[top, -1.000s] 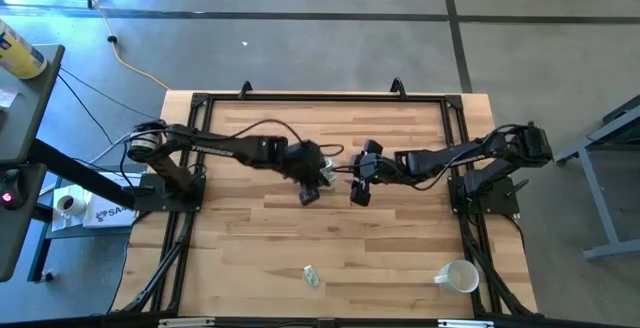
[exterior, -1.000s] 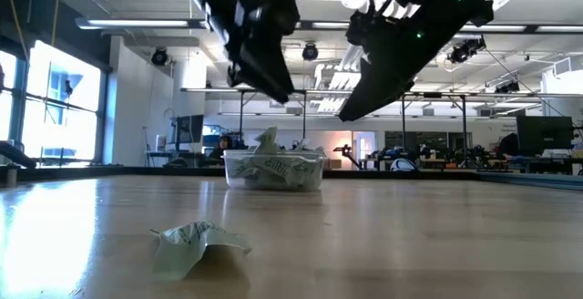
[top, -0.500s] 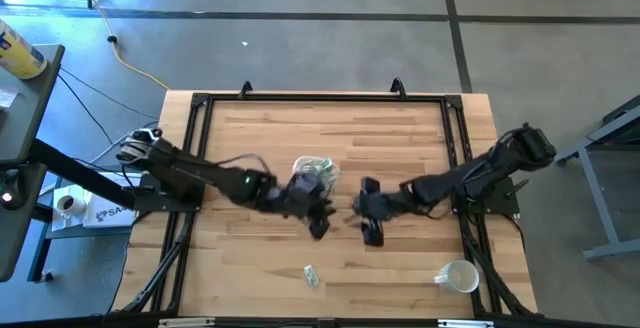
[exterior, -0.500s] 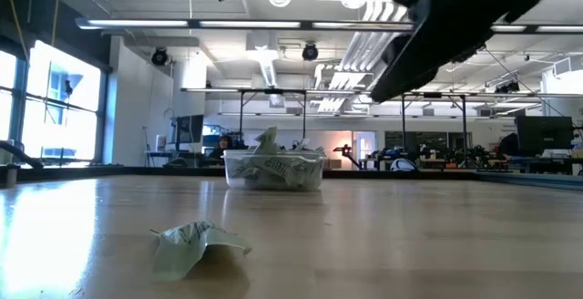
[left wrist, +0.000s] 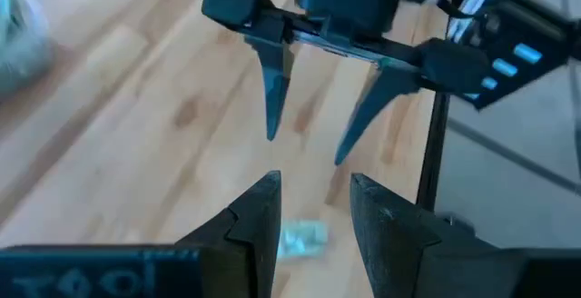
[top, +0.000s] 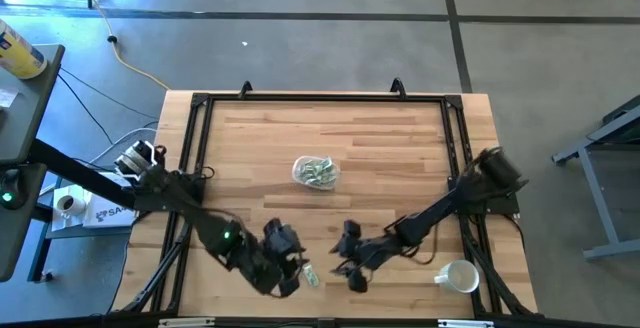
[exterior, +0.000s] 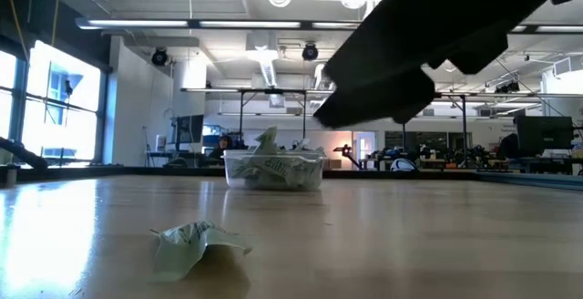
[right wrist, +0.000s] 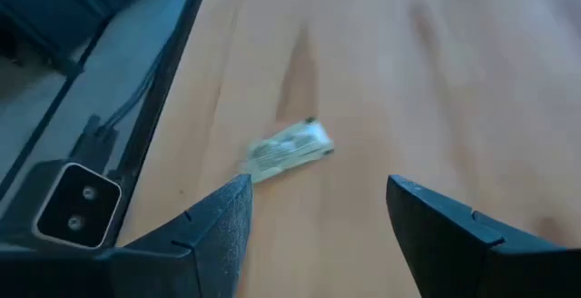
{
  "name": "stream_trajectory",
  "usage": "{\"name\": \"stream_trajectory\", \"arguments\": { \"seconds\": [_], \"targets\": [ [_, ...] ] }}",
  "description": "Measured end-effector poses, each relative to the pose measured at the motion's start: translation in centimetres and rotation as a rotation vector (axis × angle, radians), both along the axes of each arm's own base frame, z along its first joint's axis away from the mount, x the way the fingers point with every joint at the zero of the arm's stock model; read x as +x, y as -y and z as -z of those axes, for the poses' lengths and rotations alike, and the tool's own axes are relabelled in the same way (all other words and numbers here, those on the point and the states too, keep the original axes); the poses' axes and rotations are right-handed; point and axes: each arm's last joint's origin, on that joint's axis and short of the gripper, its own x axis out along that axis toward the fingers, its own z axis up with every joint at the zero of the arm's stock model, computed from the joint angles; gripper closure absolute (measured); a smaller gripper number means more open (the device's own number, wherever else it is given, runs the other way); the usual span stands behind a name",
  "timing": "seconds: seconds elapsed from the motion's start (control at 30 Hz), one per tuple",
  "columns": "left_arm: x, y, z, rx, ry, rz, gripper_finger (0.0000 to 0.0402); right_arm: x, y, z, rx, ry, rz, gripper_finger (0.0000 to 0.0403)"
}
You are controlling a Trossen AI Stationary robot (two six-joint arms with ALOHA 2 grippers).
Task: Pick and place Stevia / Truvia into bins
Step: Put the stevia packet into the transparent container
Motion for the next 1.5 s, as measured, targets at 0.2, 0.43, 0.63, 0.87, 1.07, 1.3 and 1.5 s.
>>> {"name": "stream_trajectory", "arguments": {
  "seconds": [0.2, 0.43, 0.63, 0.87, 1.07, 1.3, 1.5],
  "targets": [
    [-1.0, 2.9, 0.9, -0.125, 0.009, 0.008, 0.0236, 2.9, -2.9, -1.9, -0.013, -0.166, -0.019, 0.0158],
    [-2.8, 5.1, 0.8, -0.19, 0.011, 0.053, 0.0236, 3.4, -3.7, -7.1, -0.171, -0.211, 0.178, 0.0158],
    [-4.6, 6.7, 0.9, -0.185, -0.002, 0.114, 0.0236, 2.8, -4.5, -5.7, -0.013, -0.3, 0.369, 0.0158],
    [-6.9, 8.1, 1.2, -0.147, -0.044, 0.188, 0.0236, 4.2, -7.1, -1.8, -0.022, -0.361, 0.372, 0.0158],
    [-8.4, 8.2, 1.8, -0.07, -0.119, 0.213, 0.0236, 6.5, -8.4, -0.5, -0.16, -0.339, 0.402, 0.0158],
    [-8.6, 7.9, 2.0, -0.054, -0.154, 0.203, 0.0236, 10.1, -9.2, 1.6, -0.144, -0.337, 0.409, 0.0158],
    [-9.3, 7.2, 2.1, 0.004, -0.227, 0.214, 0.0236, 10.9, -7.7, 2.7, -0.178, -0.433, 0.495, 0.0163]
  ]
}}
